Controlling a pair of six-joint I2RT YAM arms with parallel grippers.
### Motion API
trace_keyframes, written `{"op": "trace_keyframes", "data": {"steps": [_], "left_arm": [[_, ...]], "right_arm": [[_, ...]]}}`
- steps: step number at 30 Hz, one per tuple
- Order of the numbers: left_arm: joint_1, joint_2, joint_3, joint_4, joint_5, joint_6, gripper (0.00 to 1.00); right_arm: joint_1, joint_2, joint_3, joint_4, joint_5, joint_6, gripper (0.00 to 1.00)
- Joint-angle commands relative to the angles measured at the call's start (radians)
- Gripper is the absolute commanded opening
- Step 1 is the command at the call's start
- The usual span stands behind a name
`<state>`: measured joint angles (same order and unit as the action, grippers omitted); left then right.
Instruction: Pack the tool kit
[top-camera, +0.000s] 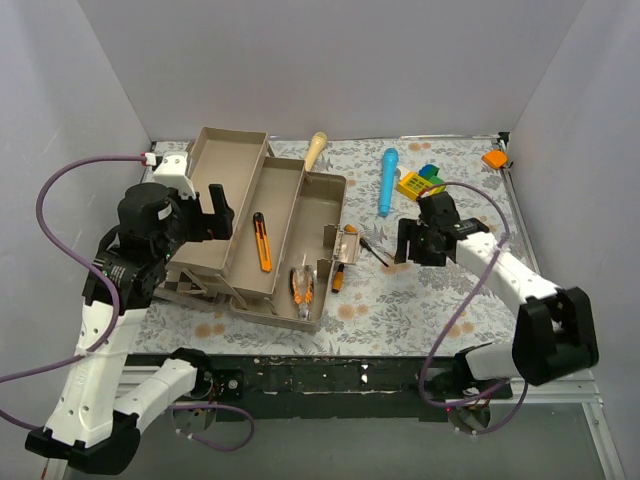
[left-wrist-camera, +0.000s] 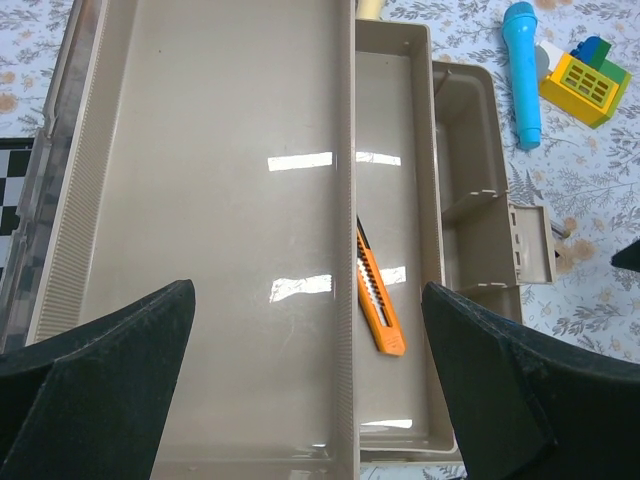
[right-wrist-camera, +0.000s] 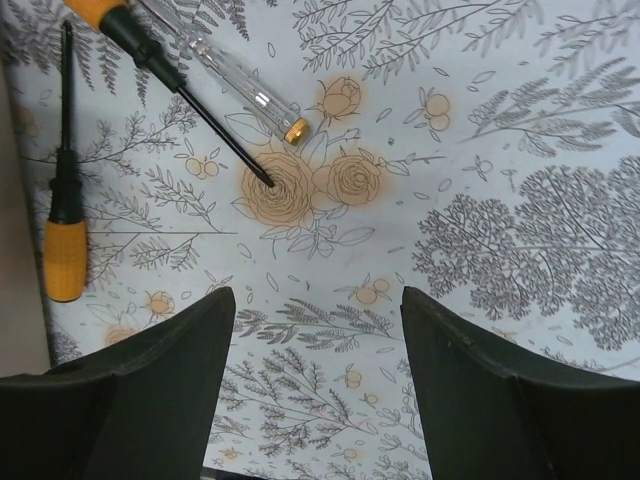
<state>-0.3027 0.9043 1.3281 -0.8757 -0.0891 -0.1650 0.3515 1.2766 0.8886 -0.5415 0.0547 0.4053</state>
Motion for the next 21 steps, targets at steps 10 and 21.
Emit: {"op": "trace_keyframes", "data": {"steps": [10,21], "left_arm": [[0.007,-0.018,-0.007,-0.008,0.005,0.007,0.98],[0.007,-0.012,0.017,-0.022,-0.003,0.022,0.98]], "right_arm": [[0.092,0.342,0.226,0.017,-0.010,-0.181,0.72],[0.113,0.500,0.317,0.012,0.113,-0.152,0.64]]}}
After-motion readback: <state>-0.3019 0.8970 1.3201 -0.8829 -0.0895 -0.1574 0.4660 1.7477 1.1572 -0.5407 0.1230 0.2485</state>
